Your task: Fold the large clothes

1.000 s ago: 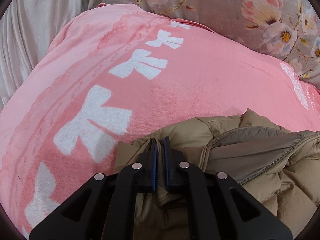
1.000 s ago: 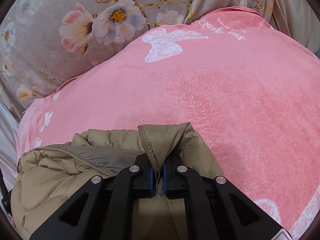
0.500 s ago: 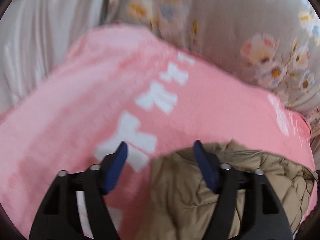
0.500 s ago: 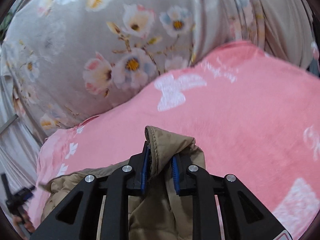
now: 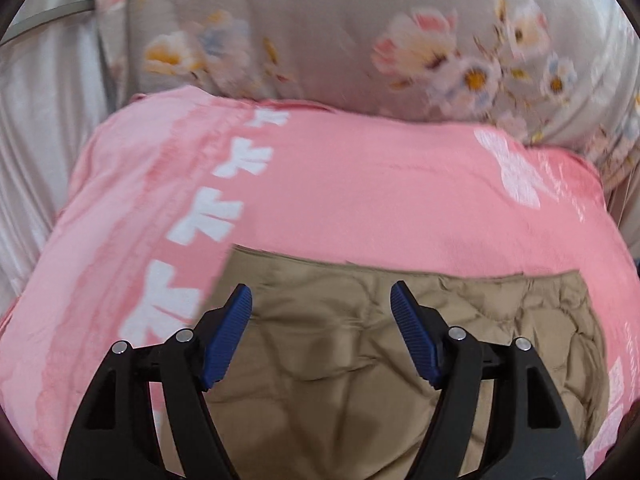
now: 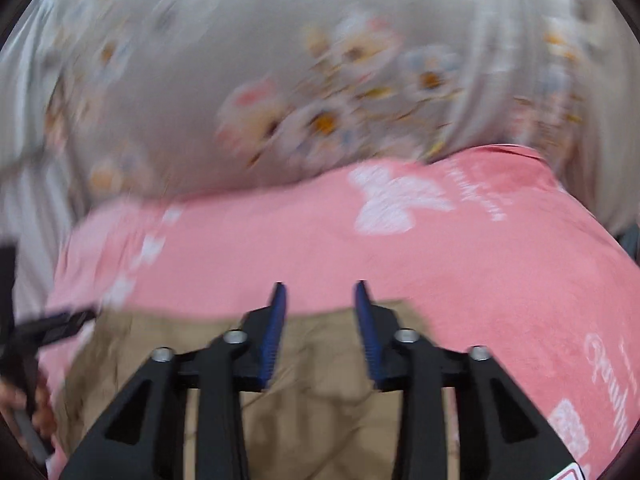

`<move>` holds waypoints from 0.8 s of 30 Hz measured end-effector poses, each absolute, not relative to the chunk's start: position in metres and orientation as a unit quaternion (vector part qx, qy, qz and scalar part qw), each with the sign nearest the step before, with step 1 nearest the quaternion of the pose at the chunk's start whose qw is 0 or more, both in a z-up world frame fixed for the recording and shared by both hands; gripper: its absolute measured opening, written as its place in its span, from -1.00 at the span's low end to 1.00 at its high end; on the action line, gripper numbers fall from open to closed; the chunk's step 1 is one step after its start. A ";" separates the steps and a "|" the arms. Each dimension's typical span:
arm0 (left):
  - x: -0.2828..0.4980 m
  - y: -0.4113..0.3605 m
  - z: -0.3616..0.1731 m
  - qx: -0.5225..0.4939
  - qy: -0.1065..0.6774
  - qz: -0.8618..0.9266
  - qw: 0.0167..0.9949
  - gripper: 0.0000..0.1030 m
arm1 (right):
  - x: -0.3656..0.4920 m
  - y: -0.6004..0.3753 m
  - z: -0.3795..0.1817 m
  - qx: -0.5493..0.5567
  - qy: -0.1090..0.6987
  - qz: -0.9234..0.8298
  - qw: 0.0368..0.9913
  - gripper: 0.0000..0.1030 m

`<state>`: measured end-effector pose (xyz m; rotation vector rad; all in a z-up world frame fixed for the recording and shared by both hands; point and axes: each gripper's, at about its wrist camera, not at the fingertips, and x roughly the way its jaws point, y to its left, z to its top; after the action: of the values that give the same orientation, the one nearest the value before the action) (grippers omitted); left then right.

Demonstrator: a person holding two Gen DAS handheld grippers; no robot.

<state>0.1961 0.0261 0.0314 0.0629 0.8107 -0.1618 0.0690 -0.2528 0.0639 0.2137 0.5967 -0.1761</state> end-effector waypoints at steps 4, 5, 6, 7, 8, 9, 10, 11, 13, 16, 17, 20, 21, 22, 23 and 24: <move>0.214 -0.003 -0.003 0.025 0.428 -0.083 0.900 0.28 | 0.112 -0.201 0.024 0.052 0.350 -0.059 0.933 -0.74; 0.217 -0.008 -0.009 0.029 0.430 -0.078 0.899 0.28 | 0.121 -0.196 0.017 0.054 0.362 -0.055 0.929 -0.74; 0.219 -0.011 -0.012 0.034 0.429 -0.071 0.900 0.28 | 0.135 -0.191 0.007 0.058 0.375 -0.052 0.924 -0.74; 0.222 -0.014 -0.018 0.041 0.429 -0.063 0.900 0.28 | 0.140 -0.188 0.000 0.059 0.384 -0.053 0.920 -0.74; 0.224 -0.015 -0.022 0.044 0.431 -0.058 0.900 0.28 | 0.146 -0.187 -0.007 0.058 0.393 -0.057 0.916 -0.74; 0.227 -0.016 -0.027 0.048 0.430 -0.052 0.900 0.29 | 0.151 -0.185 -0.013 0.056 0.400 -0.061 0.913 -0.74; 0.226 -0.016 -0.029 0.049 0.427 -0.049 0.901 0.29 | 0.156 -0.185 -0.021 0.055 0.405 -0.063 0.910 -0.74; 0.227 -0.016 -0.033 0.049 0.425 -0.047 0.903 0.30 | 0.157 -0.185 -0.025 0.057 0.407 -0.064 0.909 -0.74; 0.226 -0.017 -0.036 0.050 0.419 -0.043 0.905 0.31 | 0.157 -0.186 -0.031 0.060 0.409 -0.065 0.908 -0.75; 0.223 -0.018 -0.043 0.052 0.410 -0.039 0.910 0.34 | 0.156 -0.184 -0.038 0.059 0.410 -0.067 0.908 -0.75; 0.222 -0.019 -0.045 0.053 0.408 -0.038 0.911 0.34 | 0.155 -0.182 -0.040 0.057 0.409 -0.068 0.908 -0.75; 0.220 -0.021 -0.049 0.059 0.402 -0.034 0.913 0.35 | 0.155 -0.179 -0.044 0.047 0.405 -0.076 0.910 -0.75; 0.220 -0.022 -0.051 0.062 0.401 -0.033 0.914 0.35 | 0.156 -0.178 -0.045 0.044 0.405 -0.078 0.910 -0.75; 0.220 -0.023 -0.052 0.064 0.399 -0.031 0.914 0.35 | 0.156 -0.177 -0.046 0.043 0.405 -0.078 0.910 -0.75; 0.220 -0.024 -0.052 0.067 0.398 -0.030 0.914 0.35 | 0.157 -0.178 -0.047 0.042 0.406 -0.078 0.910 -0.75; 0.220 -0.024 -0.053 0.068 0.397 -0.029 0.915 0.36 | 0.157 -0.177 -0.048 0.042 0.407 -0.078 0.909 -0.75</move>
<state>0.2196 -0.0244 -0.0535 0.1399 0.8178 -0.0596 0.1571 -0.1772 -0.0477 0.0865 0.8386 -0.1607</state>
